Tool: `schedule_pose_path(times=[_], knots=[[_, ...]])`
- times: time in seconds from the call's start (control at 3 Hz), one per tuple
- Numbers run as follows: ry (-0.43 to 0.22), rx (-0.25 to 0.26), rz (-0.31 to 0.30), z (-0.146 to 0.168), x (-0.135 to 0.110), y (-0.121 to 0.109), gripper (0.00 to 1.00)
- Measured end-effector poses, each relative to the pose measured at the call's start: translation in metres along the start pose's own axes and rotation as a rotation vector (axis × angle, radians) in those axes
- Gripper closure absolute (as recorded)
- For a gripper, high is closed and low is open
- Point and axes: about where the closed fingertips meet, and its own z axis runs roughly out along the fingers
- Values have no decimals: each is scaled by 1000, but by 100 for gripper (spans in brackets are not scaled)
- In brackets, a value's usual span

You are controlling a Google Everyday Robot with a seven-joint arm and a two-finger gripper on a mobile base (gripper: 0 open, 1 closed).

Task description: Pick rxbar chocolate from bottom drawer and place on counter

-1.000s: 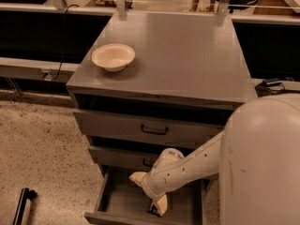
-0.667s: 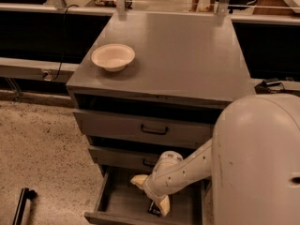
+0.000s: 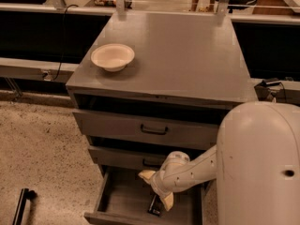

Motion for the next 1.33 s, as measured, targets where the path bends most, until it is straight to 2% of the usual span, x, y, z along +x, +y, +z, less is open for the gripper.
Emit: schedule_pose_path(times=[0.33,0.67,1.0,1.33], knots=[[-6,73,-17,31,24,8,0],[-17,135,-141,55,28,18,0],[-2,143,-222,59,30,22,0],[-2,143,-221,59,30,21,0]])
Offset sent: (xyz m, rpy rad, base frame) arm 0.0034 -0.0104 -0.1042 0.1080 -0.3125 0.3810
